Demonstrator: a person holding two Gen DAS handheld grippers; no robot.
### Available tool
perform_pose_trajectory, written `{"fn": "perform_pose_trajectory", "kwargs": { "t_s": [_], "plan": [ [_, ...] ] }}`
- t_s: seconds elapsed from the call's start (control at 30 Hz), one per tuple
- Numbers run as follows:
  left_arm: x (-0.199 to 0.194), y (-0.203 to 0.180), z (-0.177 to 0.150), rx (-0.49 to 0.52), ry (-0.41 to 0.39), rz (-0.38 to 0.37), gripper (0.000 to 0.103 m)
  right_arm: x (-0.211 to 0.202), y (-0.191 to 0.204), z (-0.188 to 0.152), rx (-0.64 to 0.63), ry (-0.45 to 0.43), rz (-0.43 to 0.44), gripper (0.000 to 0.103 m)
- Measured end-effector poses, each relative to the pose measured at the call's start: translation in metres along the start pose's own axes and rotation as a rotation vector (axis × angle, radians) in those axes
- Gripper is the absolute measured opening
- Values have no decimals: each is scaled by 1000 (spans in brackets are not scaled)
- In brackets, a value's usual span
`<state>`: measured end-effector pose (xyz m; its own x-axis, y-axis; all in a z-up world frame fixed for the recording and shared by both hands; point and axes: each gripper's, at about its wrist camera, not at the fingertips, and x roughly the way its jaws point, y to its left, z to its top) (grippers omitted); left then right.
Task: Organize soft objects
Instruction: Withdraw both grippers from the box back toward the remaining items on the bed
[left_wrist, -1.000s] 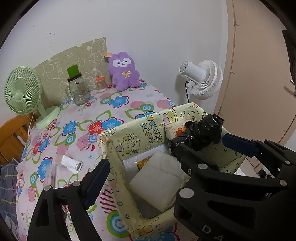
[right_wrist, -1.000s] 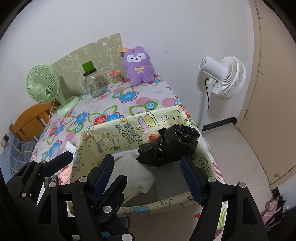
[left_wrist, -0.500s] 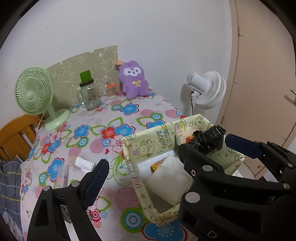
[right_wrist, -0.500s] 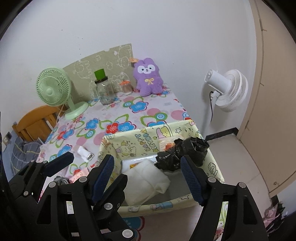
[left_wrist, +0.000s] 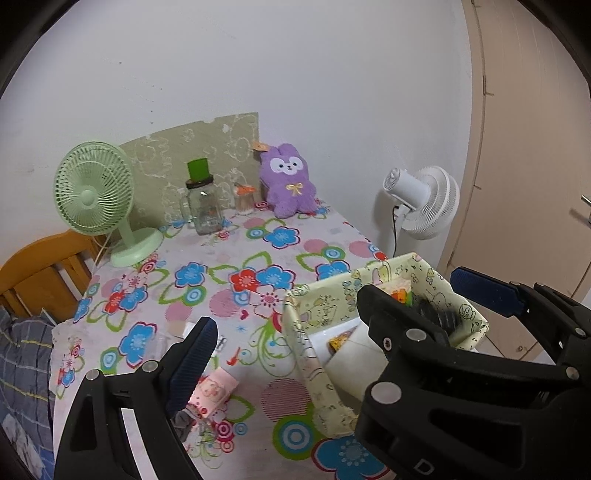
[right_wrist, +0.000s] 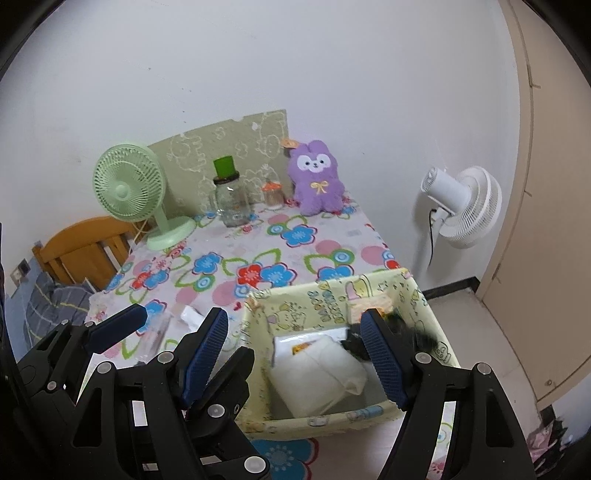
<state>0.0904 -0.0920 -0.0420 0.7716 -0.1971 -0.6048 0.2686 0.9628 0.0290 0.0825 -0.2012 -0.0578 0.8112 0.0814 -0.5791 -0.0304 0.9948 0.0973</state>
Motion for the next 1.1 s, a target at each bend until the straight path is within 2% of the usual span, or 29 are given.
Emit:
{"fn": "perform_pose_trajectory", "kwargs": {
  "t_s": [0.13, 0.23, 0.67, 1.1],
  "plan": [
    [-7, 10, -1, -8, -12, 14, 92, -4, 12, 1, -14, -16, 10, 78],
    [-12, 17, -3, -13, -25, 25, 93, -7, 19, 1, -14, -30, 15, 84],
    [-24, 53, -8, -56, -46, 74, 97, -7, 55, 5, -54, -44, 53, 88],
    [-18, 84, -19, -104, -33, 108, 99, 10, 87, 3, -87, -26, 91, 90]
  ]
}}
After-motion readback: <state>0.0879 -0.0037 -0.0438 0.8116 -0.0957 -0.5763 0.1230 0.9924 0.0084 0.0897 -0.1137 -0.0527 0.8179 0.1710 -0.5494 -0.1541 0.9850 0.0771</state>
